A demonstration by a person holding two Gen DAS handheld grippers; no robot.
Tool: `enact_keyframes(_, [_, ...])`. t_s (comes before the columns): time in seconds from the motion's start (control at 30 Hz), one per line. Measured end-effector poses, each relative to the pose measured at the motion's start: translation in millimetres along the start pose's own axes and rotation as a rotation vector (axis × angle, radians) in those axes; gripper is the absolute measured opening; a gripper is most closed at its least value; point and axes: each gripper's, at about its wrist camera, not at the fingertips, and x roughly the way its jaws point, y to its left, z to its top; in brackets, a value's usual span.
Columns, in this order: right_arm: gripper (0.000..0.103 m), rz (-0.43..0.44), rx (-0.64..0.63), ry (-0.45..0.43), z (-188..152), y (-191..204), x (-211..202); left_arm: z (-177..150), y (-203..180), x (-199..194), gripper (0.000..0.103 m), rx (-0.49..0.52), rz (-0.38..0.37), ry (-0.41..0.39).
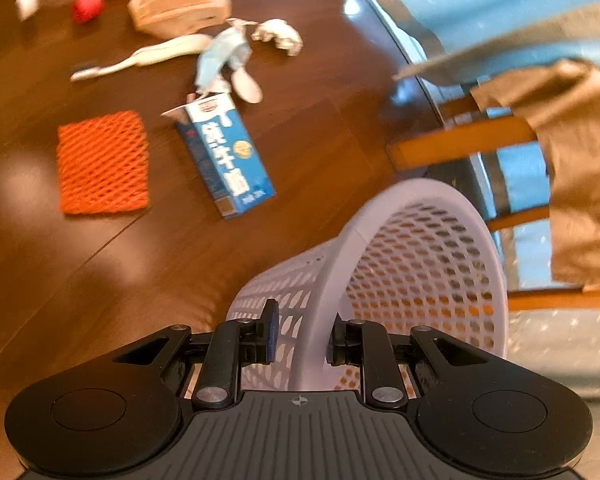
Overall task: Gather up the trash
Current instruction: 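Lift the wastebasket with the right tool while the left tool approaches the clear water bottle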
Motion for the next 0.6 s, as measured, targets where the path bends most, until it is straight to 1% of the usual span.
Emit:
enact_keyframes(0.1, [0.019,-0.043,-0.086,0.005,13,27,-4,-9,0,1,0.102,-0.006,-0.003,0.012])
enact_keyframes(0.23, [0.016,-0.088,-0.109,0.018,26,50,-5,-20,1,0,0.102,-0.009,-0.014,0.018])
enact_keyframes(0.47, [0.013,-0.138,-0.163,0.013,29,77,-3,-39,-1,0,0.102,-0.025,-0.020,0.026])
enact_keyframes(0.6, [0.012,-0.156,-0.205,0.005,27,88,-3,-51,-1,11,0.102,-0.030,-0.011,0.056])
